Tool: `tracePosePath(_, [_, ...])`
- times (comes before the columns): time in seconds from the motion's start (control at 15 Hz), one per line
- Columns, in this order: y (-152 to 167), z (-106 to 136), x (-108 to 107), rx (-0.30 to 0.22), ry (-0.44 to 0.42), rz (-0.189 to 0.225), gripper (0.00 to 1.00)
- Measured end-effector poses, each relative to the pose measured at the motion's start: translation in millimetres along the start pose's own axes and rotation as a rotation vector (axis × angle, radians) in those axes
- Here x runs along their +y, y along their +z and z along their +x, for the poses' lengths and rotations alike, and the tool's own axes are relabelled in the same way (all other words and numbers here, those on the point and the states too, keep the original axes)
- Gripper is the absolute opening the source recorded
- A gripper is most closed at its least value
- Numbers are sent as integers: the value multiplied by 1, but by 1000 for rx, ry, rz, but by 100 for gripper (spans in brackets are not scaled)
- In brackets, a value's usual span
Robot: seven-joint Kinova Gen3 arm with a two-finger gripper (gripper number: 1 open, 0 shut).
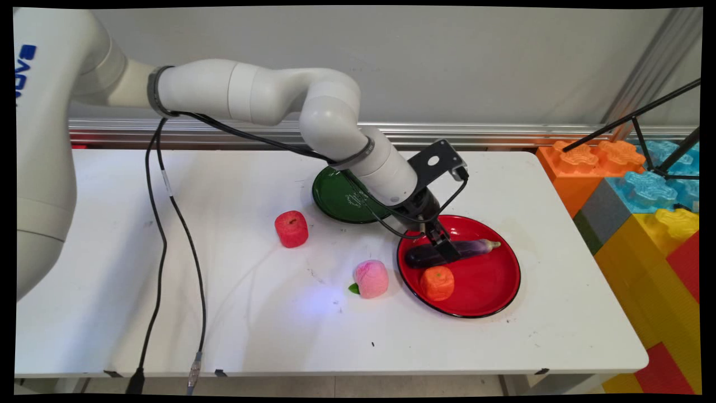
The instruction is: Pick up the eggplant from the red plate
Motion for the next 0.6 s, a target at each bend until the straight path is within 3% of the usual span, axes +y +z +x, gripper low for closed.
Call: tracePosePath(0.6, [17, -8, -12, -31, -6, -3, 100])
